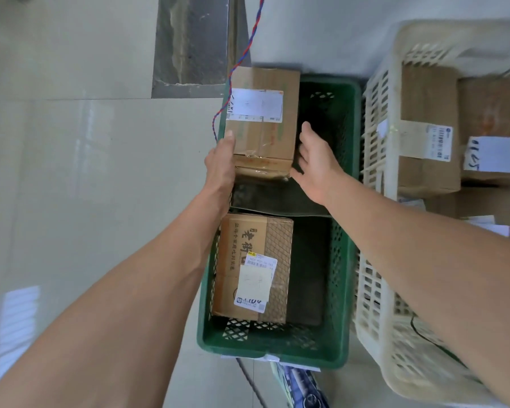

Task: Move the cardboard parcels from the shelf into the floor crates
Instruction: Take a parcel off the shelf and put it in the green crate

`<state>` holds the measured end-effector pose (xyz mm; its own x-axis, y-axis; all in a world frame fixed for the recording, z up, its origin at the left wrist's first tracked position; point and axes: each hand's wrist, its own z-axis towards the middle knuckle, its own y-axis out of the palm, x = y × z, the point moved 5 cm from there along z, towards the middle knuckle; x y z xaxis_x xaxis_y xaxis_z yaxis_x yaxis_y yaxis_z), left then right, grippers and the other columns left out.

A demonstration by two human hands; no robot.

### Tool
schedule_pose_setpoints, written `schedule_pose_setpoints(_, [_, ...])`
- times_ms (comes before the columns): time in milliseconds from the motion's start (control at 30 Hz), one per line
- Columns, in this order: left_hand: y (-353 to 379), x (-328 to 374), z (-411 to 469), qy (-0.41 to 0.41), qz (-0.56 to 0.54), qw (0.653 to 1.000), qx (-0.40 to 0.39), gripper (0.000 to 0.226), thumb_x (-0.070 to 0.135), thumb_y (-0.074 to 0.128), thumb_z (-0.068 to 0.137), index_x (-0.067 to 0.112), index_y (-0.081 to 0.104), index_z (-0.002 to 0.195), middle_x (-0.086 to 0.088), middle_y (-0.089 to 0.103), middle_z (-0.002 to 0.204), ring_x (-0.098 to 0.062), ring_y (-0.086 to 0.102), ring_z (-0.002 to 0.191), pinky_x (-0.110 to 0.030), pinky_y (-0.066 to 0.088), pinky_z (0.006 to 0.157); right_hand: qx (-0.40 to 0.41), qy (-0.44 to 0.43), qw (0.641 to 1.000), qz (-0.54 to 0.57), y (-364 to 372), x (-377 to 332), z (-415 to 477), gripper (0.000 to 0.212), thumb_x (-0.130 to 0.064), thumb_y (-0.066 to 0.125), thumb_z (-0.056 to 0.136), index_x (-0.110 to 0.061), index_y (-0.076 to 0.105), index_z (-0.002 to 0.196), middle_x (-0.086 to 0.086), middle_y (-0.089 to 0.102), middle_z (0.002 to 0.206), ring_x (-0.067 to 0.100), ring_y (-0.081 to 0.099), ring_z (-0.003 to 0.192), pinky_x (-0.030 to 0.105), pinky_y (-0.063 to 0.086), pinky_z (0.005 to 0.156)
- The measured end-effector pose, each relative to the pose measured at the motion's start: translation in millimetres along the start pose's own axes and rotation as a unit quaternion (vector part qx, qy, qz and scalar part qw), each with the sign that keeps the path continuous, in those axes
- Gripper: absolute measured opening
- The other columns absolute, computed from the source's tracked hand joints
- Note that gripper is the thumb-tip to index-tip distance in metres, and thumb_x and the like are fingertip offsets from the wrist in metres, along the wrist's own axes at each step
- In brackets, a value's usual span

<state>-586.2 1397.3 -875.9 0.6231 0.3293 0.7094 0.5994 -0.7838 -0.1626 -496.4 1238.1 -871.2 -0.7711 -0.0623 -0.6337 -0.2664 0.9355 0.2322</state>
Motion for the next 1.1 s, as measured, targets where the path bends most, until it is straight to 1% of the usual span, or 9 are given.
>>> schedule_pose_setpoints(100, [-7, 6, -26, 0.001, 0.001, 1.000, 0.020, 0.057, 0.063, 0.039, 0.109, 0.023, 0.049, 0.149, 0.003, 0.055, 0.135, 0.000, 0.054, 0.095, -0.029, 0.042, 0.087, 0.001, -0.014, 1.000, 0.003, -14, -4, -32, 0.068, -0.057, 0.041, 0.109, -0.023, 0.027, 0.167, 0.000, 0.027, 0.174, 0.018, 0.025, 0.160, 0.041, 0.026, 0.126])
schedule_pose_setpoints(233, [1, 26, -99, 0.029, 0.031, 0.999, -0.022, 0.037, 0.065, 0.028, 0.112, 0.046, 0.049, 0.137, 0.029, 0.057, 0.116, 0.021, 0.061, 0.093, -0.022, 0.042, 0.086, -0.005, -0.046, 0.999, -0.009, -41, -13, -102, 0.068, -0.060, 0.031, 0.110, -0.025, 0.024, 0.168, -0.007, 0.024, 0.175, 0.013, 0.023, 0.161, 0.042, 0.022, 0.131])
schedule_pose_setpoints(333, [20, 46, -167, 0.025, 0.018, 0.997, -0.077, 0.063, 0.074, 0.028, 0.107, 0.044, 0.040, 0.161, 0.018, 0.047, 0.160, -0.005, 0.041, 0.148, -0.040, 0.030, 0.124, 0.007, -0.073, 0.997, -0.009, -67, -35, -164, 0.068, -0.062, 0.027, 0.109, -0.027, 0.026, 0.167, -0.010, 0.026, 0.174, 0.009, 0.024, 0.159, 0.036, 0.023, 0.129])
schedule_pose_setpoints(400, [34, 61, -208, 0.020, 0.023, 0.993, -0.117, 0.080, 0.082, 0.030, 0.099, 0.044, 0.026, 0.169, 0.014, 0.027, 0.176, -0.013, 0.023, 0.162, -0.049, 0.018, 0.133, 0.018, -0.090, 0.996, -0.014, -80, -50, -198, 0.073, -0.065, 0.028, 0.105, -0.027, 0.027, 0.167, -0.011, 0.028, 0.173, 0.006, 0.026, 0.158, 0.033, 0.024, 0.128])
schedule_pose_setpoints(500, [60, 102, -284, 0.024, 0.043, 0.985, -0.164, 0.097, 0.091, 0.033, 0.085, 0.045, 0.024, 0.170, 0.013, 0.023, 0.178, -0.018, 0.022, 0.164, -0.052, 0.019, 0.133, 0.032, -0.116, 0.993, -0.019, -101, -92, -265, 0.077, -0.070, 0.030, 0.101, -0.030, 0.030, 0.166, -0.015, 0.031, 0.171, -0.001, 0.031, 0.151, 0.029, 0.025, 0.125])
schedule_pose_setpoints(667, [100, 169, -399, 0.061, 0.051, 0.979, -0.190, 0.095, 0.096, 0.038, 0.080, 0.052, 0.032, 0.165, 0.017, 0.031, 0.174, -0.015, 0.027, 0.161, -0.050, 0.023, 0.132, 0.064, -0.161, 0.985, 0.010, -147, -161, -379, 0.083, -0.077, 0.034, 0.096, -0.031, 0.031, 0.165, -0.023, 0.037, 0.164, -0.002, 0.034, 0.150, 0.032, 0.023, 0.128])
schedule_pose_setpoints(800, [135, 214, -488, 0.105, 0.059, 0.971, -0.209, 0.076, 0.092, 0.040, 0.081, 0.058, 0.047, 0.148, 0.035, 0.050, 0.145, -0.002, 0.044, 0.144, -0.039, 0.031, 0.121, 0.089, -0.196, 0.976, 0.036, -201, -204, -480, 0.087, -0.082, 0.035, 0.092, -0.033, 0.034, 0.164, -0.020, 0.038, 0.166, 0.000, 0.034, 0.152, 0.034, 0.025, 0.127])
schedule_pose_setpoints(900, [165, 233, -552, 0.126, 0.059, 0.968, -0.208, 0.088, 0.090, 0.039, 0.086, 0.046, 0.041, 0.162, 0.016, 0.040, 0.169, -0.012, 0.033, 0.158, -0.053, 0.024, 0.131, 0.105, -0.215, 0.969, 0.056, -249, -224, -554, 0.086, -0.078, 0.036, 0.091, -0.033, 0.034, 0.164, -0.021, 0.040, 0.164, 0.000, 0.037, 0.151, 0.034, 0.026, 0.127])
schedule_pose_setpoints(1100, [234, 241, -674, 0.145, 0.057, 0.961, -0.228, 0.073, 0.076, 0.041, 0.103, 0.040, 0.036, 0.167, 0.013, 0.039, 0.170, -0.014, 0.045, 0.145, -0.054, 0.033, 0.126, 0.112, -0.261, 0.957, 0.059, -342, -242, -682, 0.082, -0.087, 0.042, 0.085, -0.045, 0.041, 0.156, -0.037, 0.051, 0.146, -0.010, 0.042, 0.142, 0.032, 0.029, 0.124])
